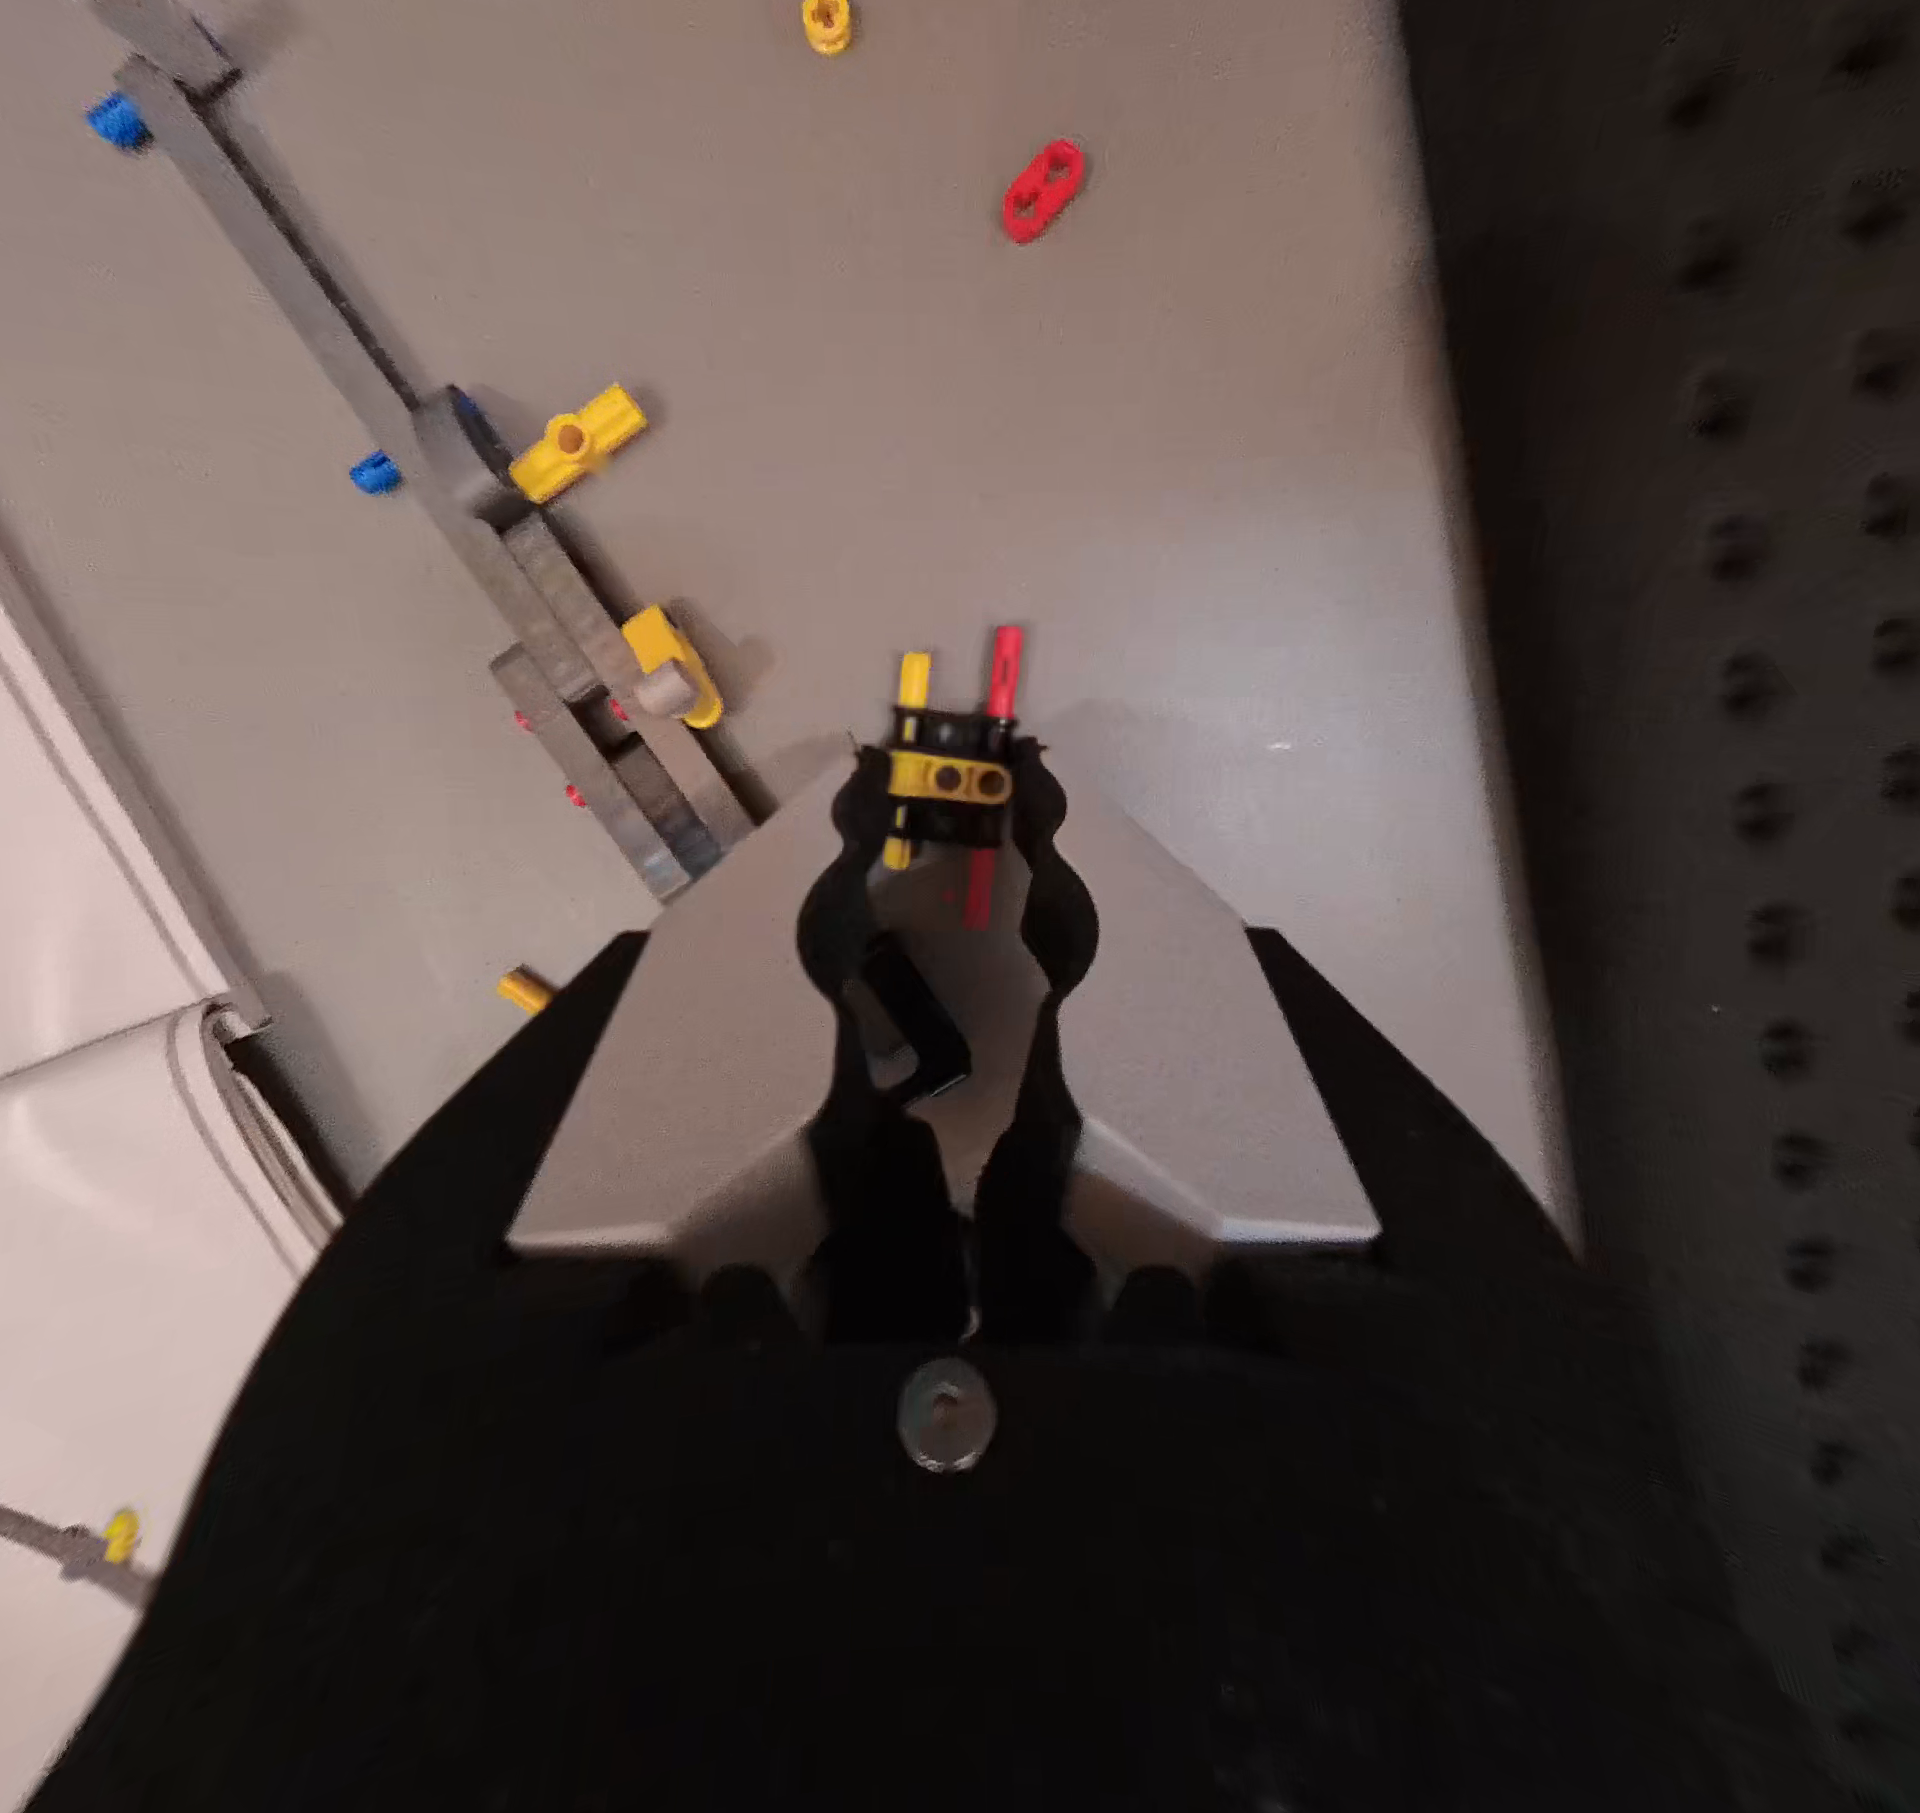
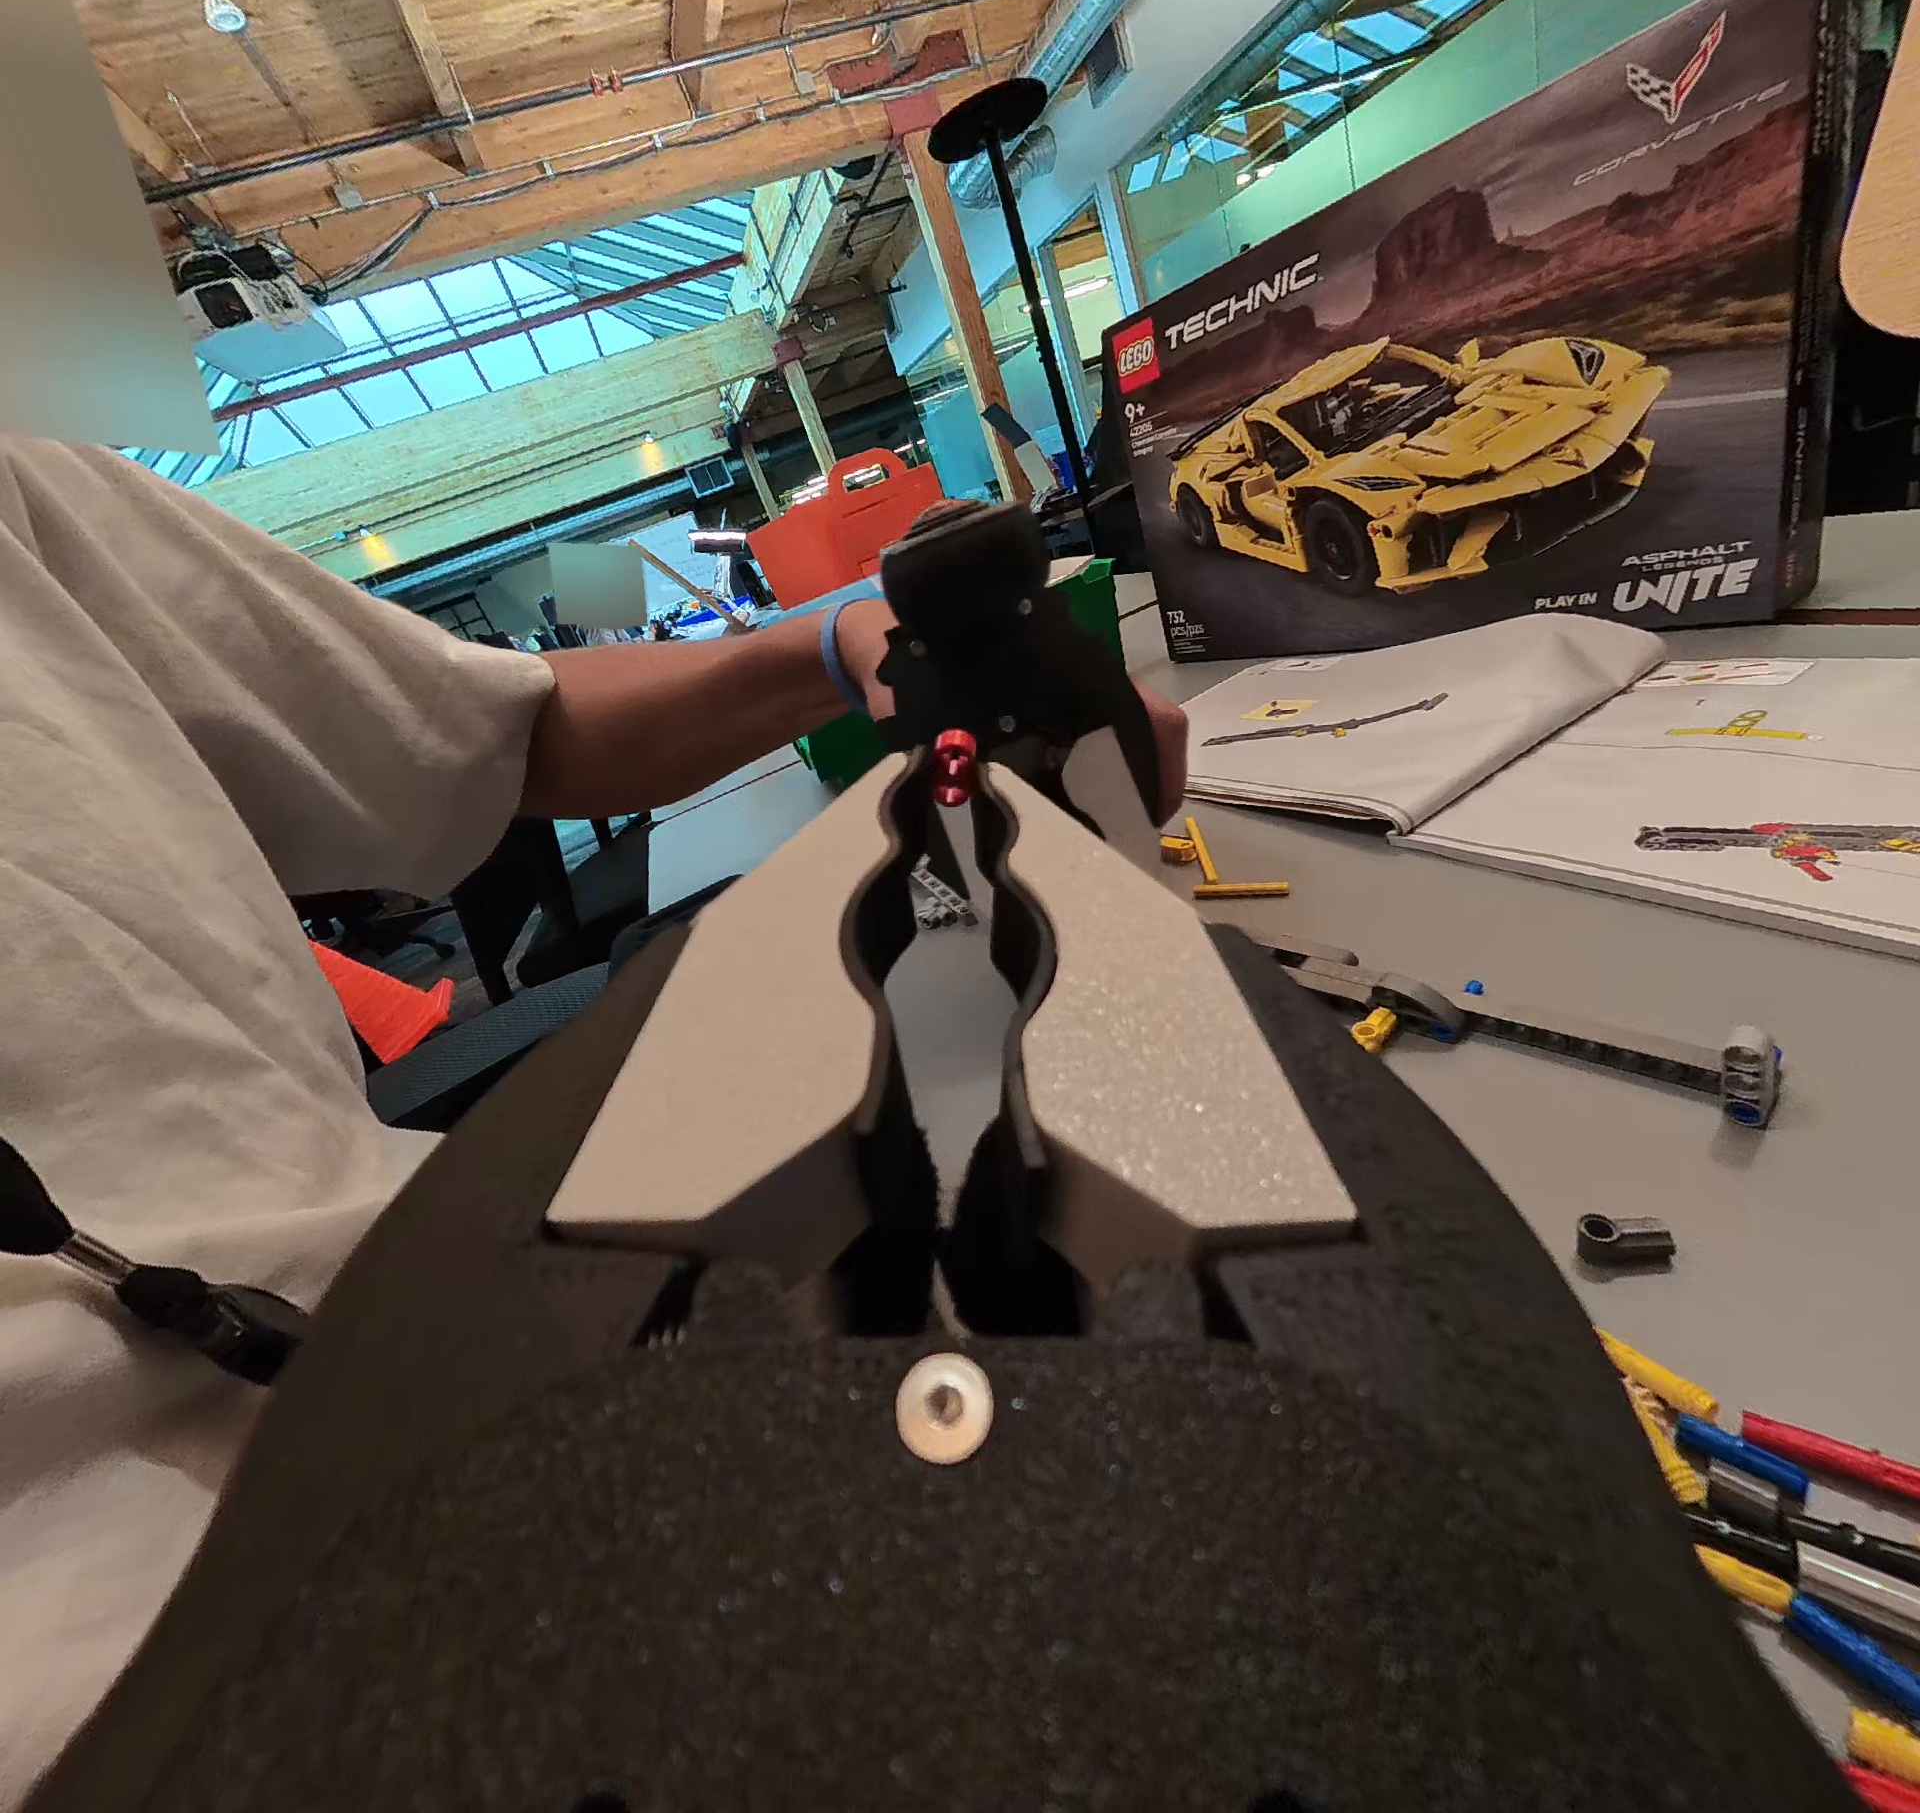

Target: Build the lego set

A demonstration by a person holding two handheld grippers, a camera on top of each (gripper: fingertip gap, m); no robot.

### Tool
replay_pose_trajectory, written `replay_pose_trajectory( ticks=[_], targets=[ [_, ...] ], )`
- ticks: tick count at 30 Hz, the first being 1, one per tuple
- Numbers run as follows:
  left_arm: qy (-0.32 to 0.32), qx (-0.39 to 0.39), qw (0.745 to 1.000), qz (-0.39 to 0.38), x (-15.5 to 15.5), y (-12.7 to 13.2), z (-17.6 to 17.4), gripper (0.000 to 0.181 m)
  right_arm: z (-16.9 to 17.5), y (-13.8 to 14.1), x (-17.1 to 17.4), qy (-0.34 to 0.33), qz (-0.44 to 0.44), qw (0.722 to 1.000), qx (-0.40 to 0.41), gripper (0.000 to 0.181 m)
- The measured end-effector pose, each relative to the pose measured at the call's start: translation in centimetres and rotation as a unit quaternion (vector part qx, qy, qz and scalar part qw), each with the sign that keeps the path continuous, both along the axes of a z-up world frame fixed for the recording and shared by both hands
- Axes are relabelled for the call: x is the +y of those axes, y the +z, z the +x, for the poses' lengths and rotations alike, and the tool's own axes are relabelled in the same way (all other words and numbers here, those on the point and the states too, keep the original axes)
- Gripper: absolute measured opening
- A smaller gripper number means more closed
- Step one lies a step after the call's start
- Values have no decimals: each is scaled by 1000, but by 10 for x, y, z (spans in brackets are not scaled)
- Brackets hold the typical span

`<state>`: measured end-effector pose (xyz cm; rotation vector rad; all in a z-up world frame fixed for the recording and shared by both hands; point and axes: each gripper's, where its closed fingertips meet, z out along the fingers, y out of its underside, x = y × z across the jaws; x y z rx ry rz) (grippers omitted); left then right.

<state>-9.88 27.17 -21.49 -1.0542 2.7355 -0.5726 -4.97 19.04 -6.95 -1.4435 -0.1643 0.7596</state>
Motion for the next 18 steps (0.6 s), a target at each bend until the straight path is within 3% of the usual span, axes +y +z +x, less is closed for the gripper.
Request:
replay_pose_trajectory(
  ticks=[4, 7, 12, 16, 18],
  targets=[
    [9, -10, 1000, 4, -2, 0, 1, 21, -2, -2, 1, 8, -7, 1000, 1, 6],
    [8, -118, 993, 22, -12, 13, 11, 21, 0, -8, 7, 3, -33, 999, 3, 6],
    [116, -314, 942, -36, -54, 67, 22, 22, -7, -38, 15, 70, -155, 985, -15, 6],
    [166, -417, 891, 74, -53, 67, 19, 22, -9, -45, 11, 104, -203, 972, 52, 6],
    [157, -408, 892, 113, -54, 50, 17, 22, -13, -48, 10, 115, -224, 965, 72, 6]
  ],
)
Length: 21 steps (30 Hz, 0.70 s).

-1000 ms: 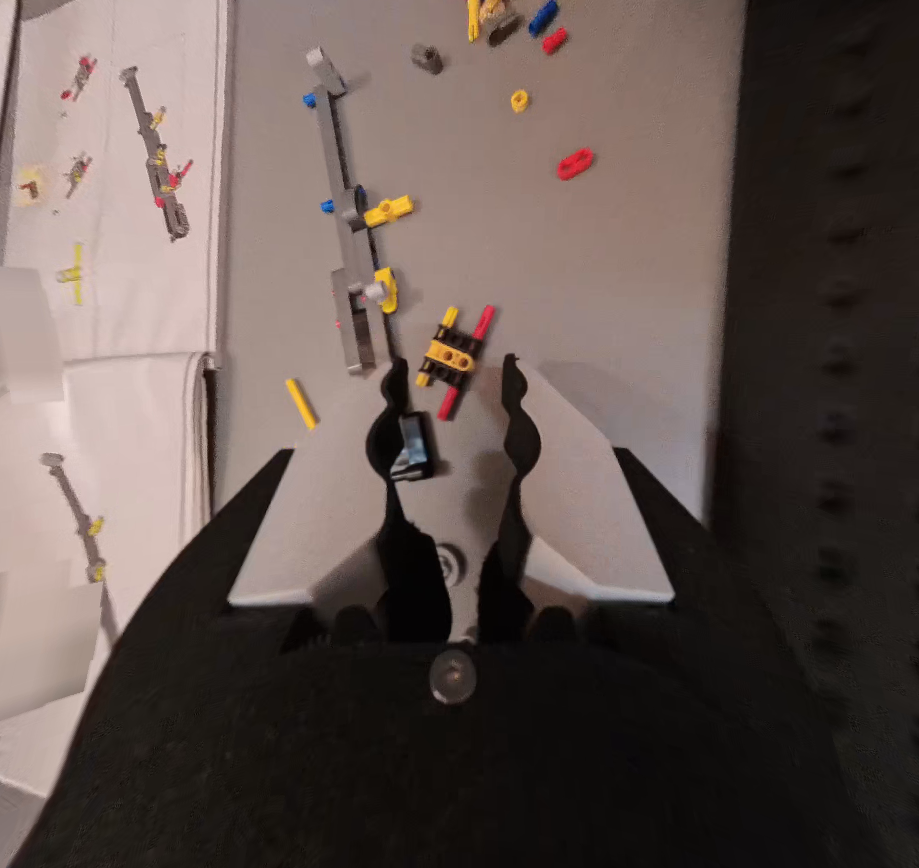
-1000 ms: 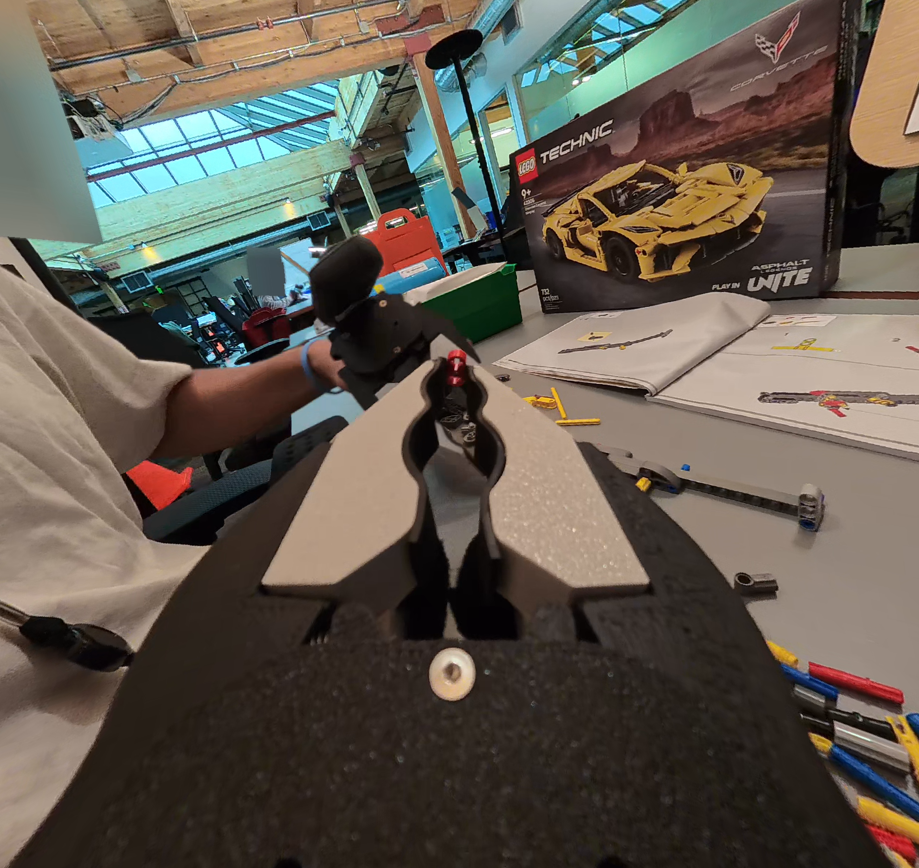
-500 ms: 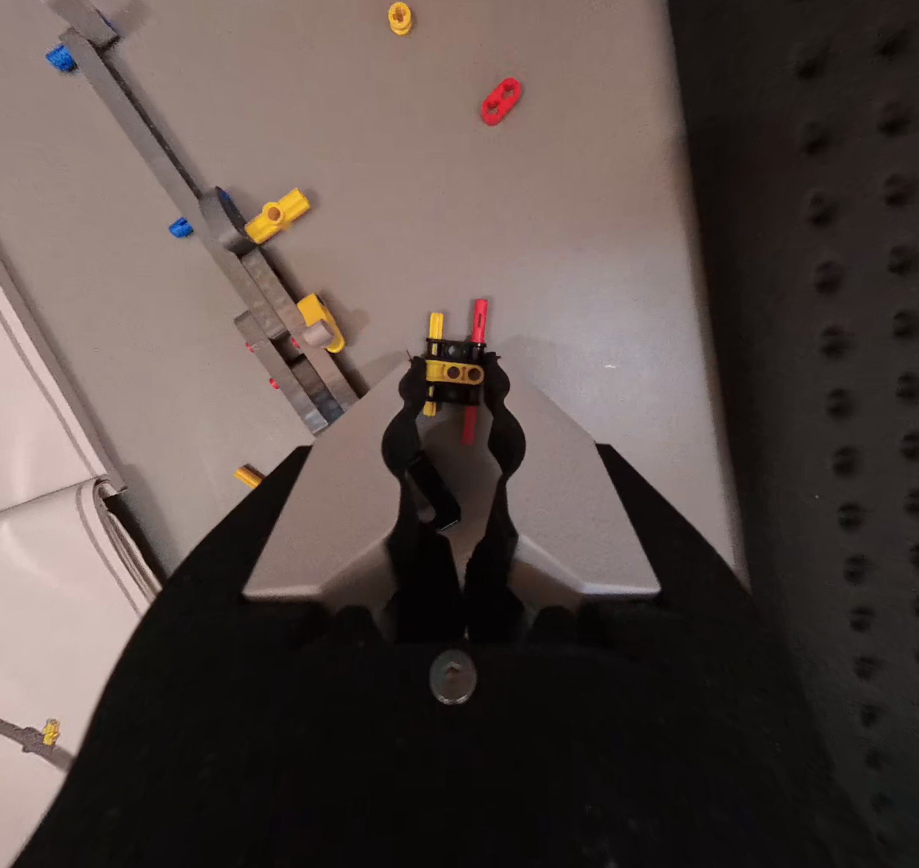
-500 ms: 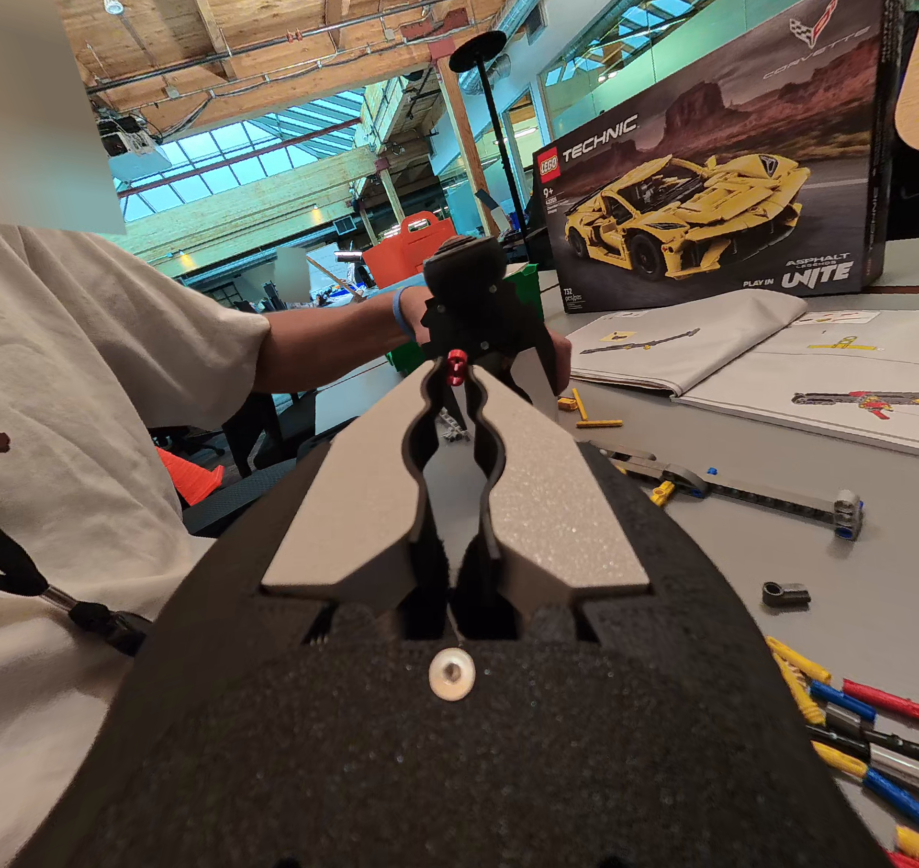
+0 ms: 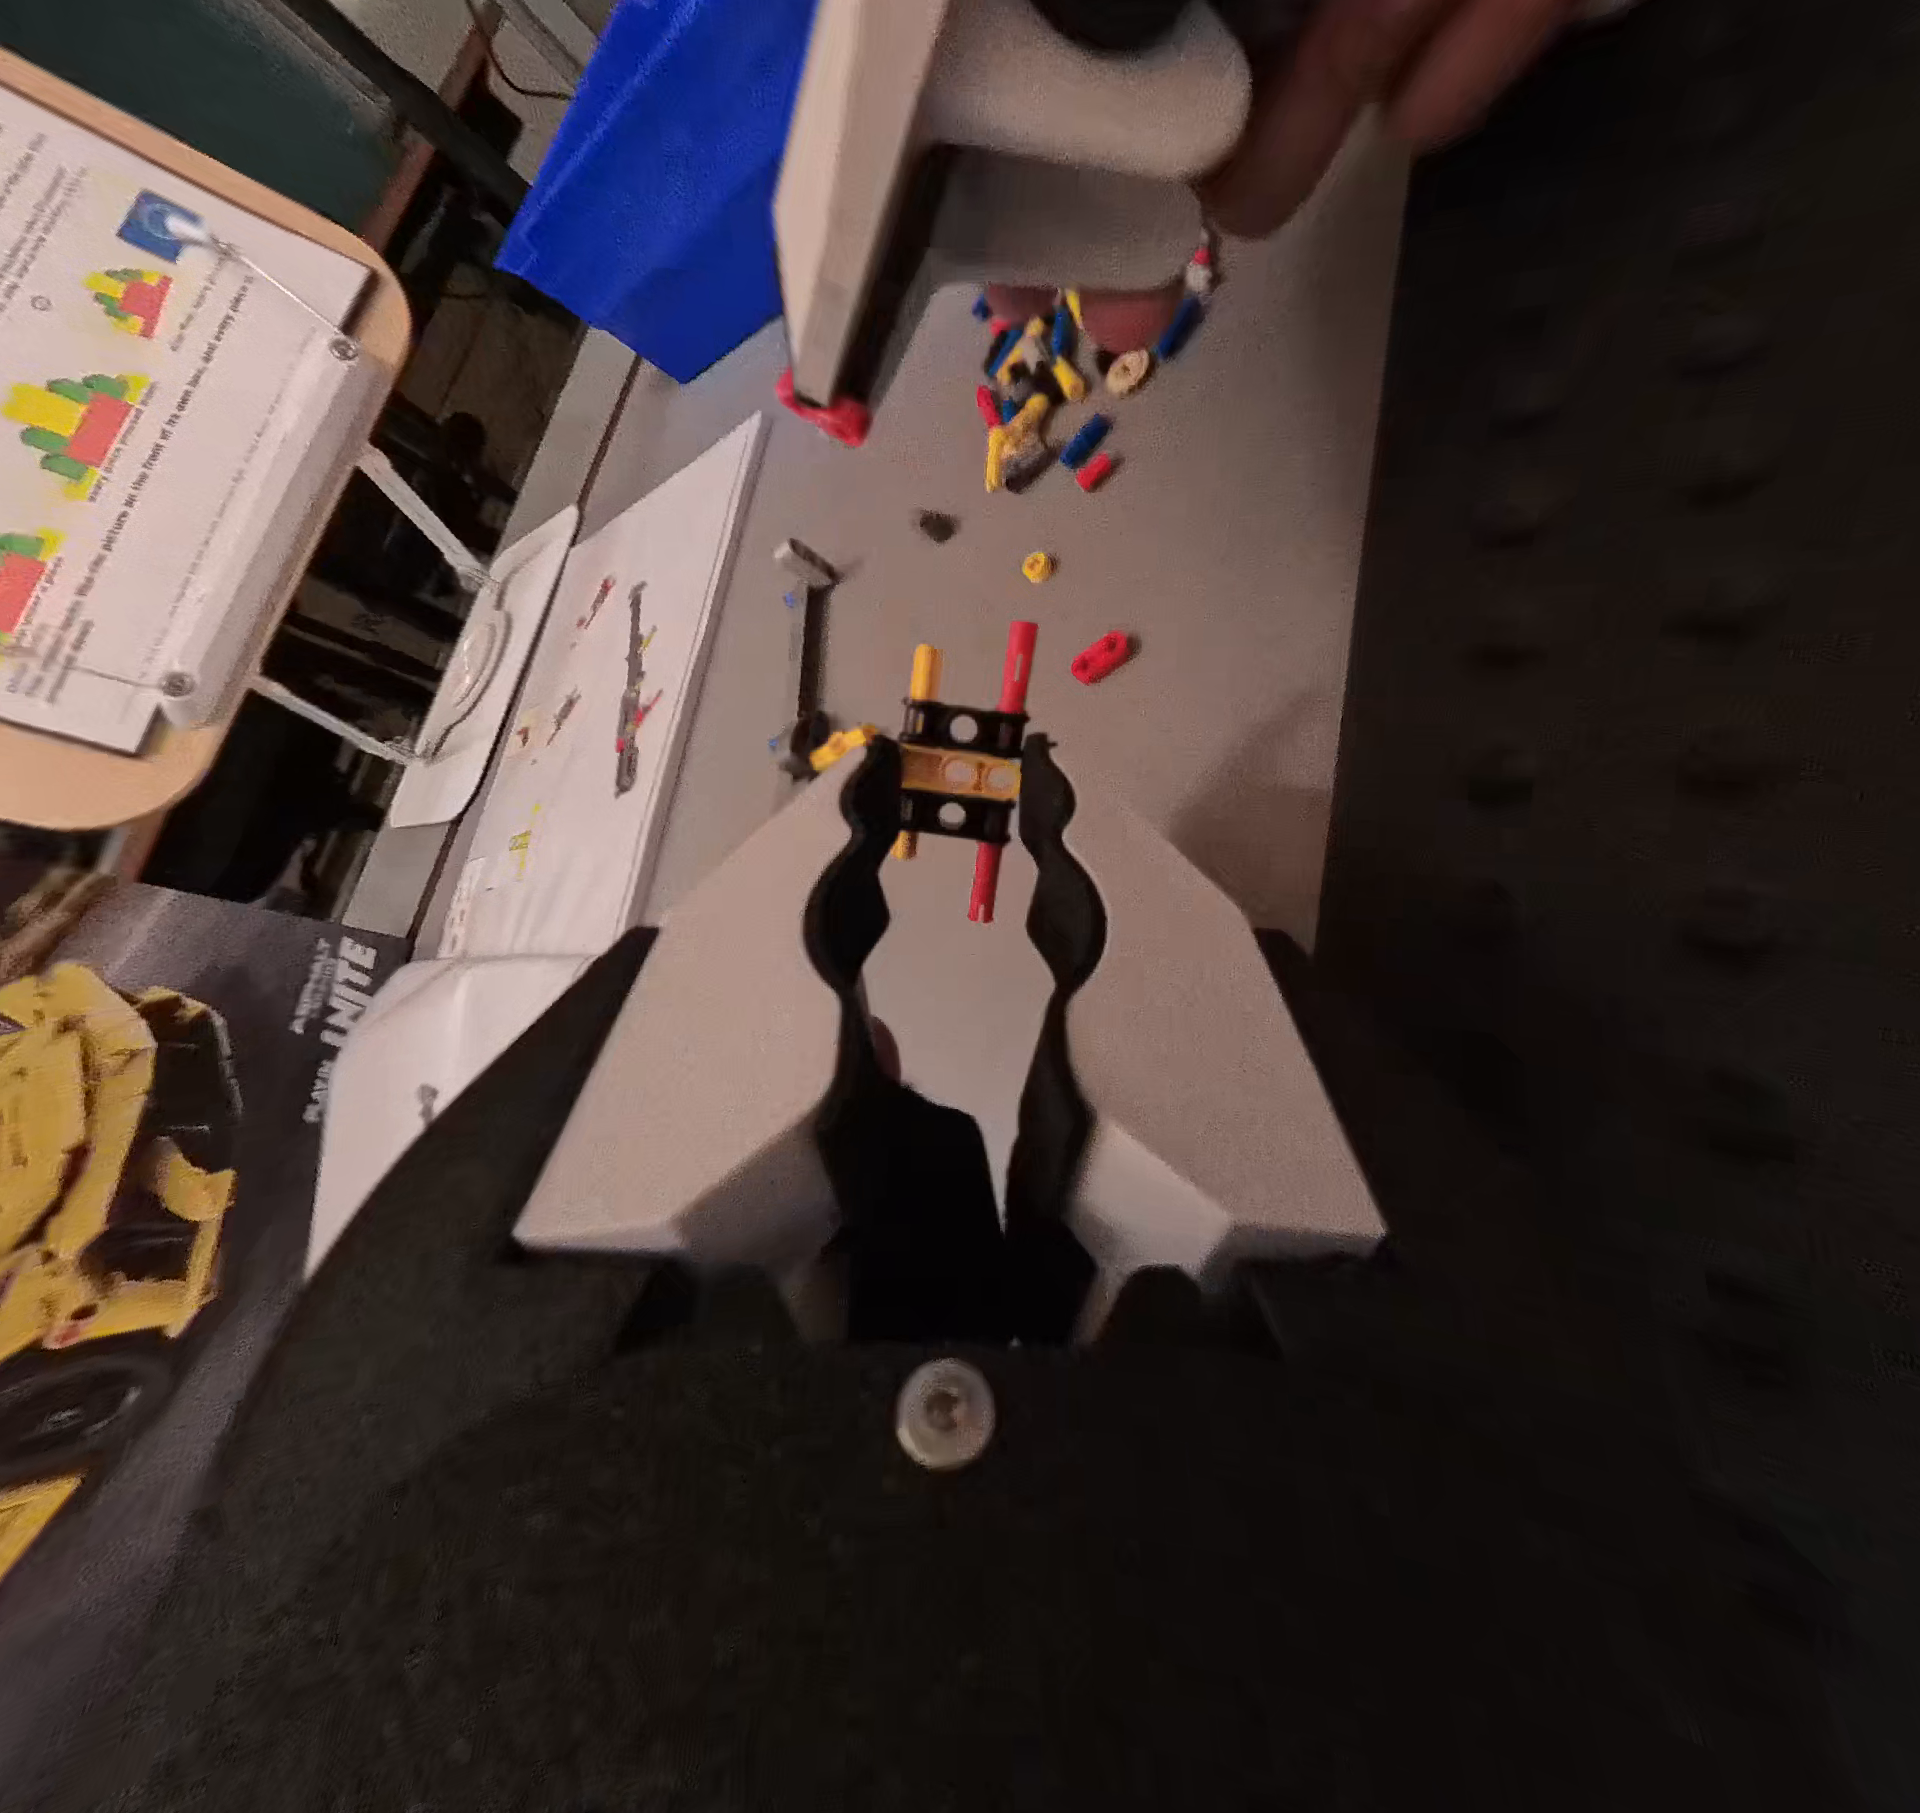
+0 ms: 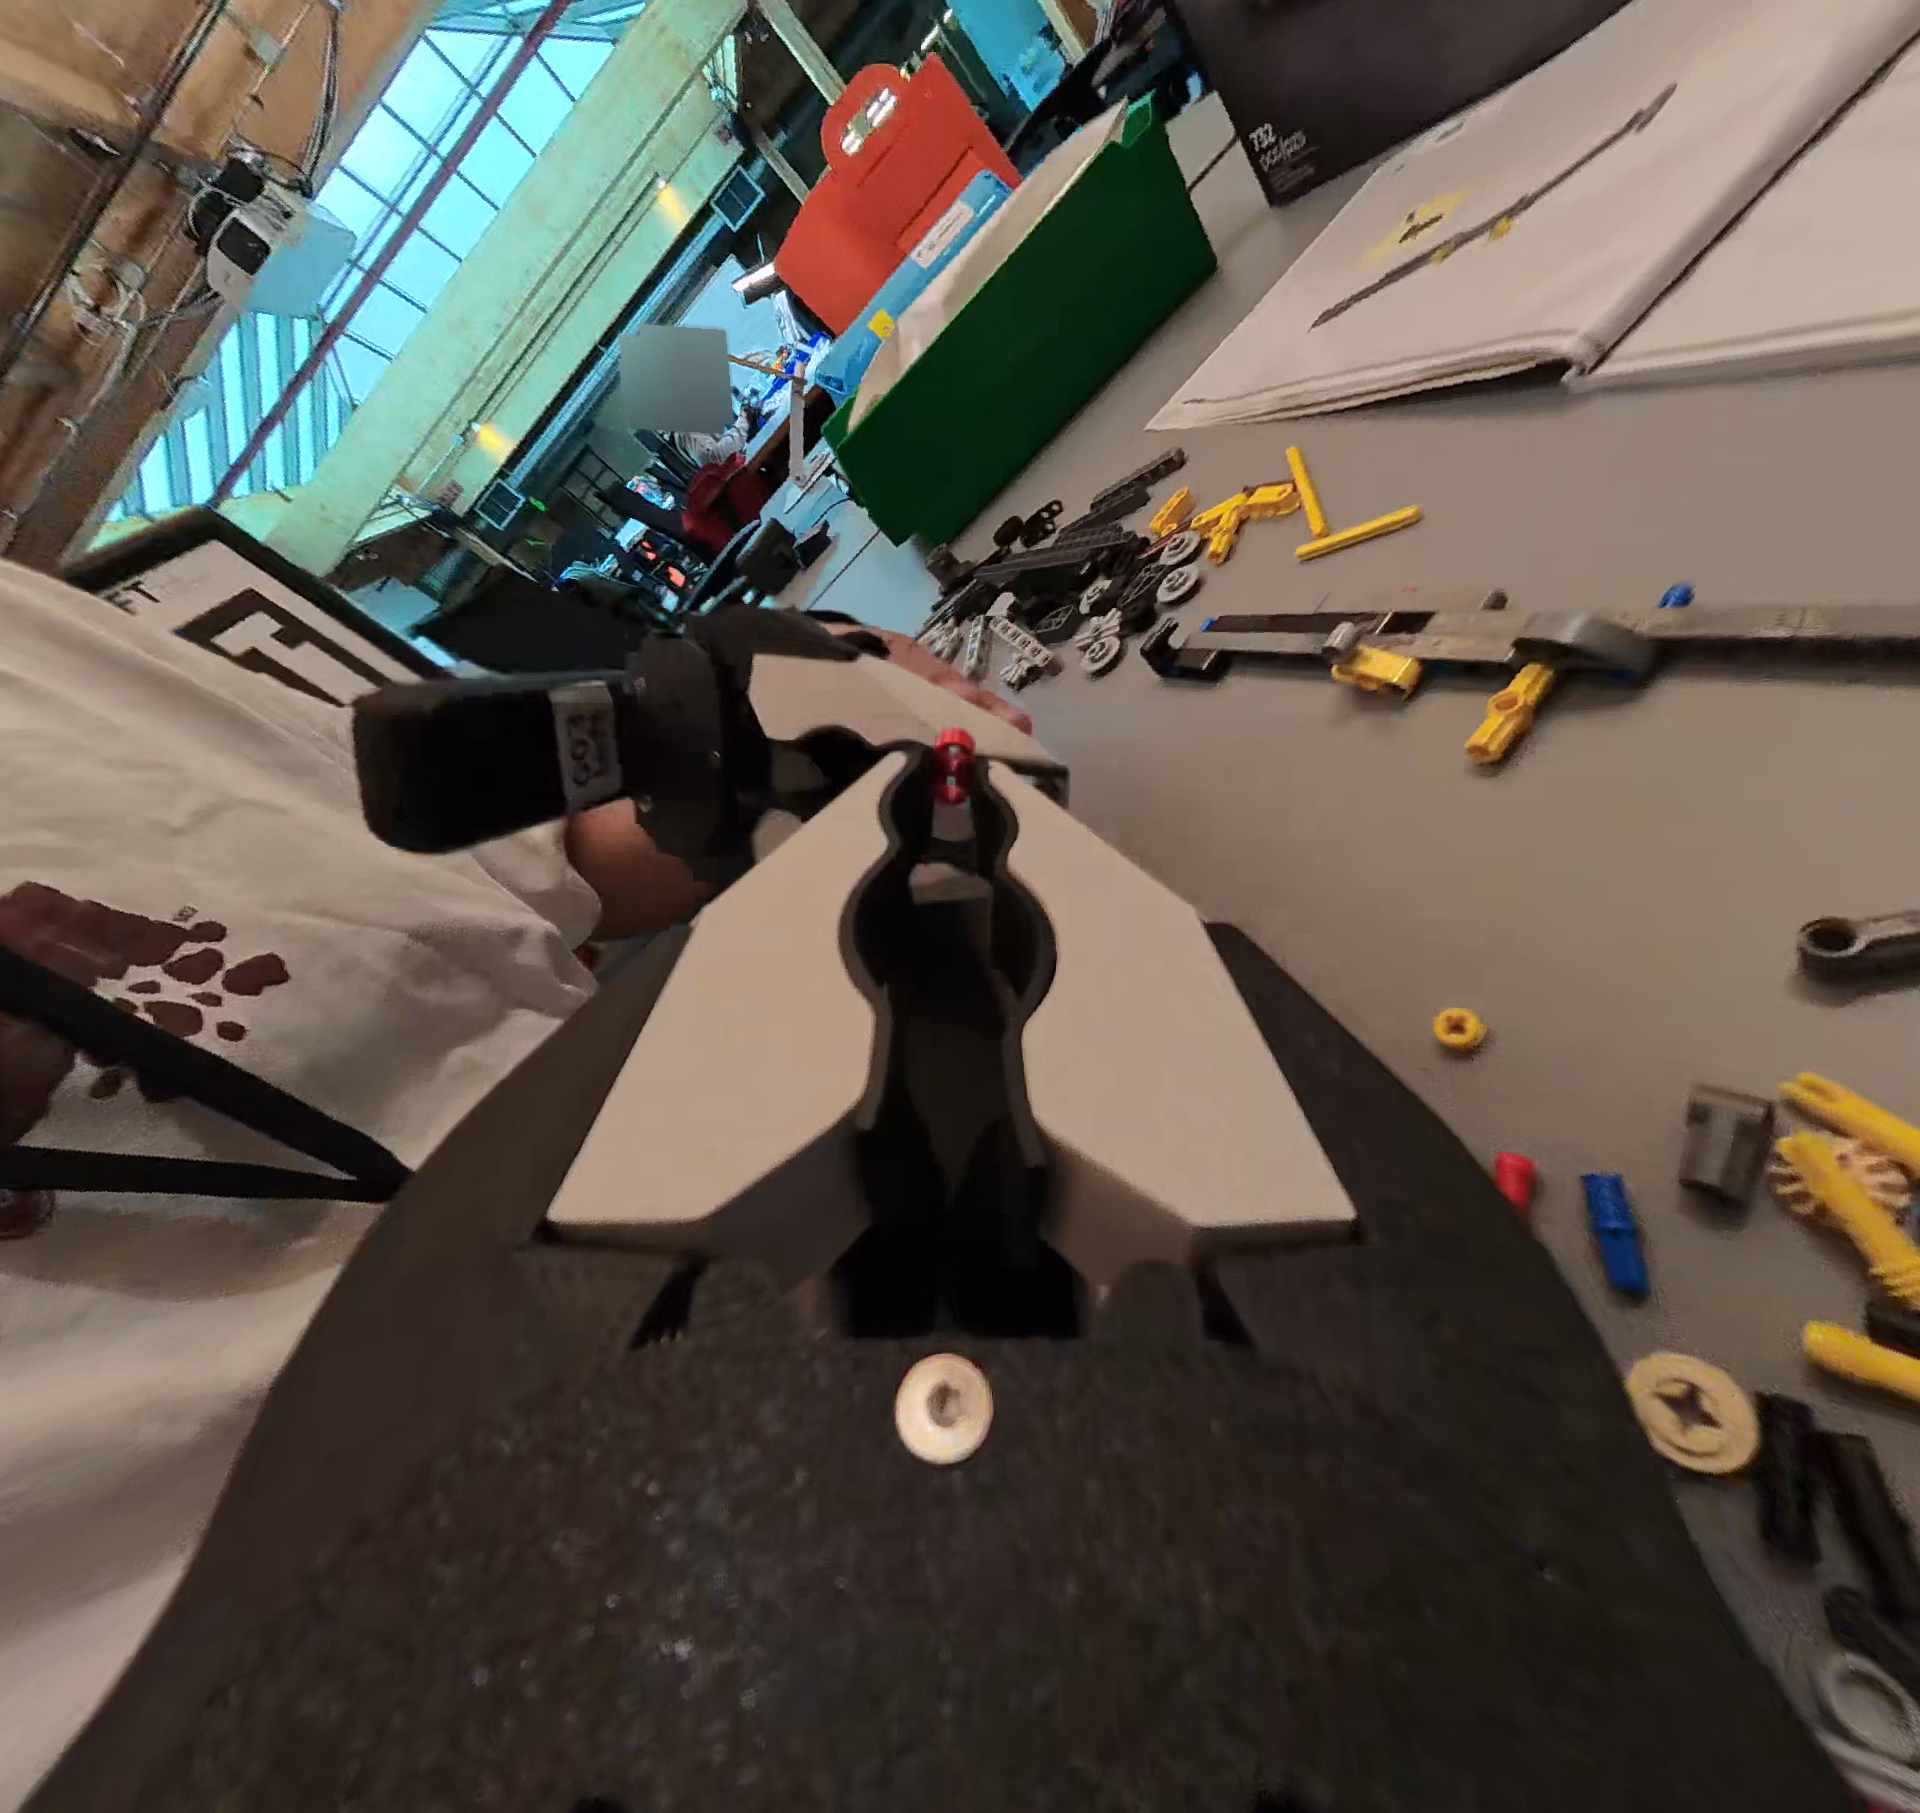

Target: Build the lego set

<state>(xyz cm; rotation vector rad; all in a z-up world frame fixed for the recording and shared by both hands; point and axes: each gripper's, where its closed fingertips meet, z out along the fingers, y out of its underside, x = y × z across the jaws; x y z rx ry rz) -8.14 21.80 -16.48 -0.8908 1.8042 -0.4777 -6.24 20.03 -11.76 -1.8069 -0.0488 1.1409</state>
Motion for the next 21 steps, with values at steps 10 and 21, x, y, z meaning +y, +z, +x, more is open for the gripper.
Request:
replay_pose_trajectory(
  ticks=[10, 21],
  targets=[
    [-82, 20, 991, -107, -22, -4, -5, 22, -16, -18, -4, 56, 19, 989, -137, 6],
    [-113, 32, 989, -84, -33, -12, -8, 22, -31, -37, -22, 78, 243, 842, -475, 7]
  ],
)
